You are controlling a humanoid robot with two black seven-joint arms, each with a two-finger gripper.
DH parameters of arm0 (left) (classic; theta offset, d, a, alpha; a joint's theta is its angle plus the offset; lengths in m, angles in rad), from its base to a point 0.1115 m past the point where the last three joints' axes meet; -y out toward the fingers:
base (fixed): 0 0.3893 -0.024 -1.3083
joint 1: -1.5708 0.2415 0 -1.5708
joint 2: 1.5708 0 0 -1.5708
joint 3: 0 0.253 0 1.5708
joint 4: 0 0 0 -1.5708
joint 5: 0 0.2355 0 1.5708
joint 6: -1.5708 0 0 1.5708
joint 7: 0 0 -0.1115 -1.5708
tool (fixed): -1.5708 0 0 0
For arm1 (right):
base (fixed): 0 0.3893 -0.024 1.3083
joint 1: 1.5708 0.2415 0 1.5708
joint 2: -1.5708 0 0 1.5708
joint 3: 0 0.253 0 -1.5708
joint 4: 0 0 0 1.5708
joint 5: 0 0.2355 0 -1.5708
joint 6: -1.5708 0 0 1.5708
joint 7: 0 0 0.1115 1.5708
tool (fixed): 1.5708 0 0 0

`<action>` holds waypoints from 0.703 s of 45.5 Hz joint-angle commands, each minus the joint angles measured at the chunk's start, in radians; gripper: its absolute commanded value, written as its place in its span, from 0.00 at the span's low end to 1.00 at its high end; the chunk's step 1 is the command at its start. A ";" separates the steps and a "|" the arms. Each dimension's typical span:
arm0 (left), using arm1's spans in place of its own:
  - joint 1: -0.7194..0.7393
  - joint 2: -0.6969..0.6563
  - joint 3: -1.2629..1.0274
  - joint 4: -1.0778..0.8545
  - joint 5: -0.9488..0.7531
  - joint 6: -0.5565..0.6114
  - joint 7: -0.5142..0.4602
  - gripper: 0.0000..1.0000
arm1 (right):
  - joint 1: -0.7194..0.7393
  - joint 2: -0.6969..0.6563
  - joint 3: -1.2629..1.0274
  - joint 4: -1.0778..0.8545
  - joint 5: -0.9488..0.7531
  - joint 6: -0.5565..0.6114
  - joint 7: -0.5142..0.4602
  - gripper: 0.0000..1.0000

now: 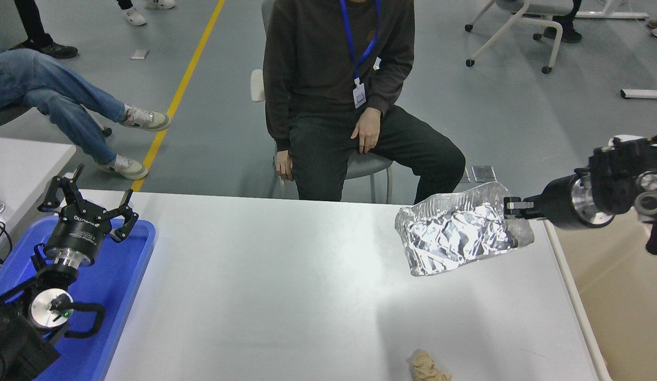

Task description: Clean the table surface

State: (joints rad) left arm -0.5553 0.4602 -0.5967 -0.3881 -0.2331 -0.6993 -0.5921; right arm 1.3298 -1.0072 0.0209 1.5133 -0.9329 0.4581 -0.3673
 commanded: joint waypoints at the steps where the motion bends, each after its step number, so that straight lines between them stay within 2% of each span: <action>1: 0.000 0.000 0.000 0.000 0.000 0.000 0.000 1.00 | 0.011 -0.134 0.128 0.039 0.016 0.097 -0.002 0.00; 12: 0.000 0.000 0.000 0.000 0.000 0.000 0.000 1.00 | 0.012 -0.197 0.183 0.041 0.042 0.142 -0.002 0.00; 32: 0.000 0.000 0.000 0.000 0.000 0.000 0.000 1.00 | -0.060 -0.329 0.162 -0.076 0.049 0.099 0.011 0.00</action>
State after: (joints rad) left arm -0.5553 0.4602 -0.5967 -0.3880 -0.2332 -0.6994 -0.5921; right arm 1.3195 -1.2735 0.1823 1.5138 -0.8936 0.5850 -0.3661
